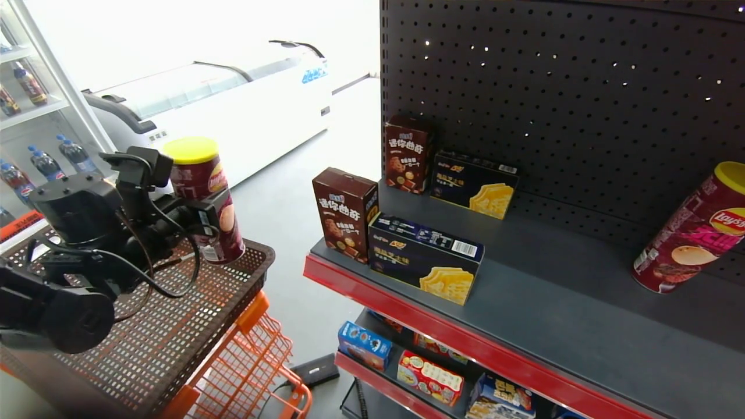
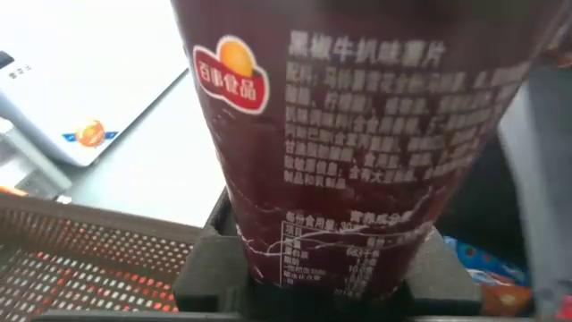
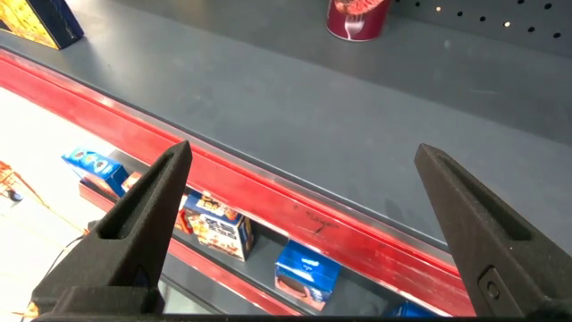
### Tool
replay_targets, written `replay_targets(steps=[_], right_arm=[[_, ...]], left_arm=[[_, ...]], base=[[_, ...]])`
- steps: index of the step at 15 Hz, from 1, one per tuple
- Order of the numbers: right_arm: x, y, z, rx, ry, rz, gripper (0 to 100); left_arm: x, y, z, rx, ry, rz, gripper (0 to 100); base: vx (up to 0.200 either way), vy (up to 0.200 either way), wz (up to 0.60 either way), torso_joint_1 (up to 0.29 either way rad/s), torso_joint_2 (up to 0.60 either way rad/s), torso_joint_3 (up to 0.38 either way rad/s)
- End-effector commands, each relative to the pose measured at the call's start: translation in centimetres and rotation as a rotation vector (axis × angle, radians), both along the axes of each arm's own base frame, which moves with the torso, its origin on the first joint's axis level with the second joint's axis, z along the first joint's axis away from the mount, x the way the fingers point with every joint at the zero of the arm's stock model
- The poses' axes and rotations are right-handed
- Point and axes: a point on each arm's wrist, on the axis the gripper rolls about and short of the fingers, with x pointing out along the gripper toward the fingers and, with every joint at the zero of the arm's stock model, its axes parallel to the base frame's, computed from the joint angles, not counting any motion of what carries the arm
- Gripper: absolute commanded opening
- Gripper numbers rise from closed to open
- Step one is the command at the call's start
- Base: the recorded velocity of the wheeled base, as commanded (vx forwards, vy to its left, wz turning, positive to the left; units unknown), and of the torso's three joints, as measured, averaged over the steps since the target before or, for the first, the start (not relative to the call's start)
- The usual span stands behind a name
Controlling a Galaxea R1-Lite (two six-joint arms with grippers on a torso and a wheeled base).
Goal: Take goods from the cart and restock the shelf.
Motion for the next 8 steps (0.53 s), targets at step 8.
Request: replay_targets(steps=[8], right_arm=[[0.0, 0.0, 0.0, -0.001, 0.001, 0.000, 100]], left_arm=[[-9.6, -6.5, 3.5, -0.011, -0.038, -0.356, 0]], base=[[0.000, 0.000, 0.00, 0.000, 0.00, 0.000]])
